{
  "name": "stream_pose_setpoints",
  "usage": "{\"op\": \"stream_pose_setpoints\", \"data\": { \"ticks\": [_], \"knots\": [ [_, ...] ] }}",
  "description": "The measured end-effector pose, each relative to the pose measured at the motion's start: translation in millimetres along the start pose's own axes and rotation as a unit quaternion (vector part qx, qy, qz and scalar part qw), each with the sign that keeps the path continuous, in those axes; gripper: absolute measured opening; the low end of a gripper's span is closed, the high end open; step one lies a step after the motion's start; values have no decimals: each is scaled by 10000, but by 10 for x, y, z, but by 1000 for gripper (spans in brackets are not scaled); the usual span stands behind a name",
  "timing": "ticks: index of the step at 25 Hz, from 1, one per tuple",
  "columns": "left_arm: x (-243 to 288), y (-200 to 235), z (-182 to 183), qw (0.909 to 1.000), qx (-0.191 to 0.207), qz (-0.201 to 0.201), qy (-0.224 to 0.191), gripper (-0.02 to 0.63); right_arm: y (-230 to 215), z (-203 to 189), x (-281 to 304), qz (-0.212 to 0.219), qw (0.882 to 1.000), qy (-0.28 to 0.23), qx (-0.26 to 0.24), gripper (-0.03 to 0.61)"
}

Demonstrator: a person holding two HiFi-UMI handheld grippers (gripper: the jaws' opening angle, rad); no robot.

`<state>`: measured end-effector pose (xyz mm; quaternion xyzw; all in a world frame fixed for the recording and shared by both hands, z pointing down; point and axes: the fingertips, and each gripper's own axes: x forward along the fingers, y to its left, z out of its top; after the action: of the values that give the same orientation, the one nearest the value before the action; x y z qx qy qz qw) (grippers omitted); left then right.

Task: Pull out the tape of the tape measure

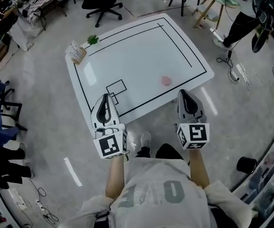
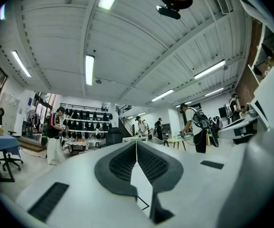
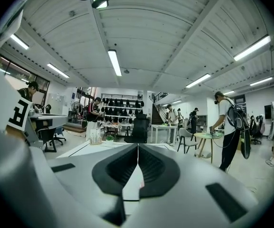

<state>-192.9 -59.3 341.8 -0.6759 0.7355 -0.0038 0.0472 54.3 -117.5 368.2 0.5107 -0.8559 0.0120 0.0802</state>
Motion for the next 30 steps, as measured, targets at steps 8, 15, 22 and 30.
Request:
{"op": "stream_pose_setpoints", "data": {
  "ticks": [8,15,22,30],
  "knots": [
    [242,140,-13,9994,118,325,50,28,-78,76,399,187,9998,-45,33,29],
    [371,-14,149,9992,147,345,-131,28,-187,125,552,395,9990,-135,125,29],
    [549,-195,54,9997,-28,245,48,305,-277,8,681,582,9979,124,269,314],
    [713,-422,-86,9994,-108,112,317,327,-513,-82,626,398,9985,191,324,315]
  ]
}}
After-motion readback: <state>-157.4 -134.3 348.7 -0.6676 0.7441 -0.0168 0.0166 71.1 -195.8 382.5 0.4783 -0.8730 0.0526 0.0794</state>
